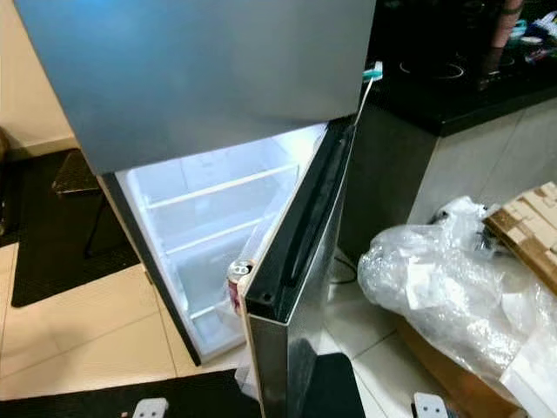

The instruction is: Restocking fridge

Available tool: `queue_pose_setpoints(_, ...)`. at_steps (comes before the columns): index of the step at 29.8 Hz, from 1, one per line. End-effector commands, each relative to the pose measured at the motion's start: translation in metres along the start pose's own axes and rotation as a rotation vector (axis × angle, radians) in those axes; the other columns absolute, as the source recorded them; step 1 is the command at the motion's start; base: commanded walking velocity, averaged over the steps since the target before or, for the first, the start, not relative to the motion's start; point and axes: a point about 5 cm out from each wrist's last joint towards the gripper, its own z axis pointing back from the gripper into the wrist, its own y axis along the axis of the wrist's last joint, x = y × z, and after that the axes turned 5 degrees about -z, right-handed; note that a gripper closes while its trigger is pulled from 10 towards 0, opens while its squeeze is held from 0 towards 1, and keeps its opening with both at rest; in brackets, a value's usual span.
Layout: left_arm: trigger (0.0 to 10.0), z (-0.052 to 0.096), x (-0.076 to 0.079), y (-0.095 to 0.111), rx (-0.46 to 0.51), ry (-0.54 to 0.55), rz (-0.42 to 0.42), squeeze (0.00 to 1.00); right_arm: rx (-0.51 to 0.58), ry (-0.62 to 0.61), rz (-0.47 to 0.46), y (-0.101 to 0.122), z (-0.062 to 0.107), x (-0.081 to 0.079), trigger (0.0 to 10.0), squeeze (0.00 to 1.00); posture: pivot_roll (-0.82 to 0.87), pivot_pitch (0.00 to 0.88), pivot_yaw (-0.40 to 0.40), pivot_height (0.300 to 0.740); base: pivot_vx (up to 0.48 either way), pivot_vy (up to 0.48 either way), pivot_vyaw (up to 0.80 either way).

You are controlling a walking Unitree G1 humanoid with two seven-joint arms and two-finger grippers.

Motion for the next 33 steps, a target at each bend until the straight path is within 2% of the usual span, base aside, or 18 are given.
queue_pose_setpoints(1, 10.0, 0.001, -0.002, -0.003, -0.014, 0.006, -0.003, 0.00, -0.006, -0.006, 0.006, -0.001, -0.001, -0.002, 10.0, 0.00, -0.07, 0.000, -0.017, 0.740, 0.000, 0.000, 0.00)
queue_pose_setpoints(14, 10.0, 0.001, -0.002, -0.002, -0.017, -0.005, -0.027, 0.00, 0.028, -0.034, -0.008, 0.006, 0.000, 0.002, 10.0, 0.00, -0.07, 0.000, -0.016, 0.740, 0.000, 0.000, 0.00)
queue_pose_setpoints(22, 10.0, 0.001, -0.002, -0.004, -0.033, 0.006, -0.051, 0.00, 0.037, -0.026, -0.022, 0.006, -0.001, -0.001, 10.0, 0.00, -0.07, 0.000, -0.011, 0.740, 0.000, -0.422, 0.00)
queue_pose_setpoints(33, 10.0, 0.001, -0.003, -0.005, -0.033, 0.010, -0.035, 0.00, 0.051, -0.004, -0.001, 0.011, -0.002, -0.003, 10.0, 0.00, -0.07, 0.000, -0.012, 0.740, 0.000, 0.000, 0.00)
